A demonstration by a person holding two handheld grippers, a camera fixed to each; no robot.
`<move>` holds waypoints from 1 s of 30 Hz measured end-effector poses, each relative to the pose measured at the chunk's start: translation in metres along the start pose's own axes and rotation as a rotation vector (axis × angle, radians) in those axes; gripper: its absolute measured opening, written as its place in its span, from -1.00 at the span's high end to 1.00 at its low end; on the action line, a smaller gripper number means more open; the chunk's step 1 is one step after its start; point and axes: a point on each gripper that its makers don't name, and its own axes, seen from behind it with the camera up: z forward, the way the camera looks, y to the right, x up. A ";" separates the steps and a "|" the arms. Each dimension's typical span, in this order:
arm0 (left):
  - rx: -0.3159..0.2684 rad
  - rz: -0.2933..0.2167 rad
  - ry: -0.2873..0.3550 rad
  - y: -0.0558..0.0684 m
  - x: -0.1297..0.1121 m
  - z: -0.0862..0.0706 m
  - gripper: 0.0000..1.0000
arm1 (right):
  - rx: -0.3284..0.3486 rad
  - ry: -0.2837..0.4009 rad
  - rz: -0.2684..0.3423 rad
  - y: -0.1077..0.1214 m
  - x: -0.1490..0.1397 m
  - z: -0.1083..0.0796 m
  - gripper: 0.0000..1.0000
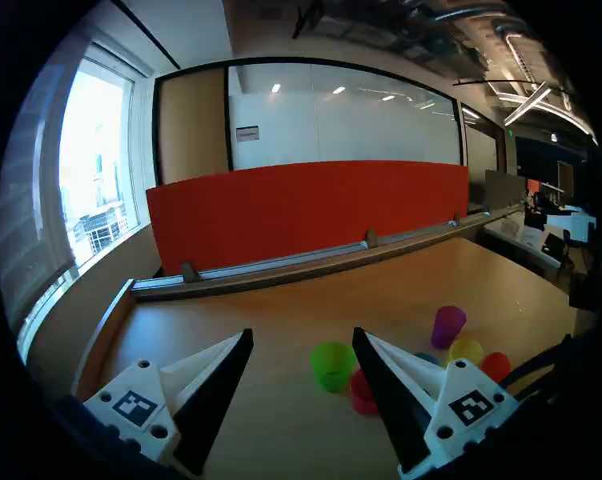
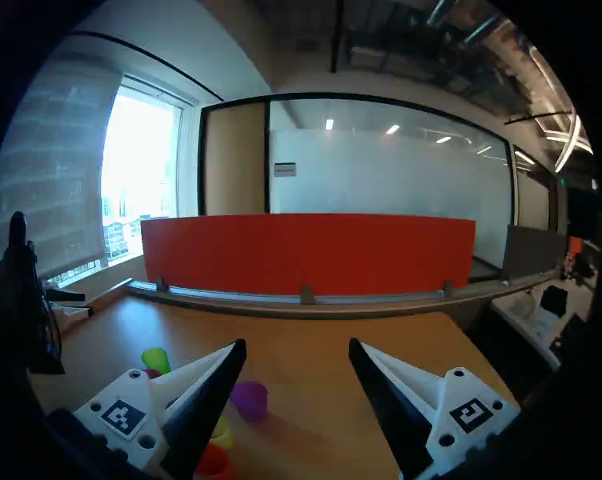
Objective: Pour water
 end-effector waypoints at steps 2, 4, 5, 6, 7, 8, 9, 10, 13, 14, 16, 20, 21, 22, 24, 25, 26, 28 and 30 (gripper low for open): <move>-0.012 0.002 -0.014 0.000 -0.003 0.007 -0.84 | -0.003 -0.003 -0.001 0.001 0.001 0.001 -0.99; -0.025 0.003 -0.031 -0.001 -0.008 0.014 -0.84 | -0.010 -0.008 -0.003 0.003 0.001 0.003 -0.99; -0.031 0.004 -0.039 -0.001 -0.010 0.018 -0.84 | -0.013 -0.011 -0.005 0.004 0.000 0.004 -0.99; -0.037 0.005 -0.047 -0.002 -0.013 0.022 -0.84 | -0.017 -0.014 -0.006 0.005 0.000 0.005 -0.99; -0.044 0.008 -0.056 -0.002 -0.016 0.026 -0.85 | -0.021 -0.015 -0.007 0.006 0.000 0.006 -0.99; -0.050 0.011 -0.064 -0.002 -0.019 0.029 -0.85 | -0.024 -0.017 -0.008 0.007 0.000 0.008 -0.99; -0.056 0.014 -0.072 -0.003 -0.022 0.033 -0.85 | -0.027 -0.019 -0.008 0.008 -0.001 0.009 -0.99; -0.062 0.019 -0.081 -0.003 -0.025 0.037 -0.85 | -0.029 -0.021 -0.008 0.008 -0.001 0.010 -0.98; -0.079 0.029 -0.104 -0.002 -0.035 0.048 -0.85 | -0.032 -0.029 -0.009 0.008 -0.002 0.013 -0.98; -0.085 0.031 -0.112 -0.002 -0.038 0.052 -0.85 | -0.034 -0.032 -0.009 0.009 -0.003 0.015 -0.99; -0.099 0.034 -0.128 -0.001 -0.044 0.058 -0.85 | -0.036 -0.039 -0.010 0.009 -0.005 0.017 -0.98; -0.125 0.038 -0.162 0.002 -0.056 0.071 -0.84 | -0.037 -0.054 -0.012 0.008 -0.008 0.023 -0.99; -0.131 0.039 -0.170 0.003 -0.058 0.074 -0.84 | -0.038 -0.058 -0.013 0.008 -0.009 0.025 -0.99; -0.137 0.041 -0.178 0.004 -0.061 0.077 -0.84 | -0.038 -0.062 -0.012 0.008 -0.010 0.026 -0.99; -0.147 0.044 -0.192 0.005 -0.065 0.083 -0.84 | -0.038 -0.069 -0.011 0.008 -0.013 0.029 -0.98; -0.153 0.045 -0.199 0.006 -0.067 0.086 -0.84 | -0.038 -0.072 -0.011 0.008 -0.014 0.031 -0.99; -0.159 0.045 -0.206 0.007 -0.069 0.089 -0.84 | -0.038 -0.074 -0.010 0.008 -0.015 0.032 -0.99; -0.171 0.049 -0.220 0.009 -0.074 0.094 -0.84 | -0.038 -0.077 -0.009 0.008 -0.018 0.035 -0.99; -0.182 0.054 -0.232 0.011 -0.078 0.100 -0.84 | -0.038 -0.081 -0.008 0.009 -0.020 0.038 -0.99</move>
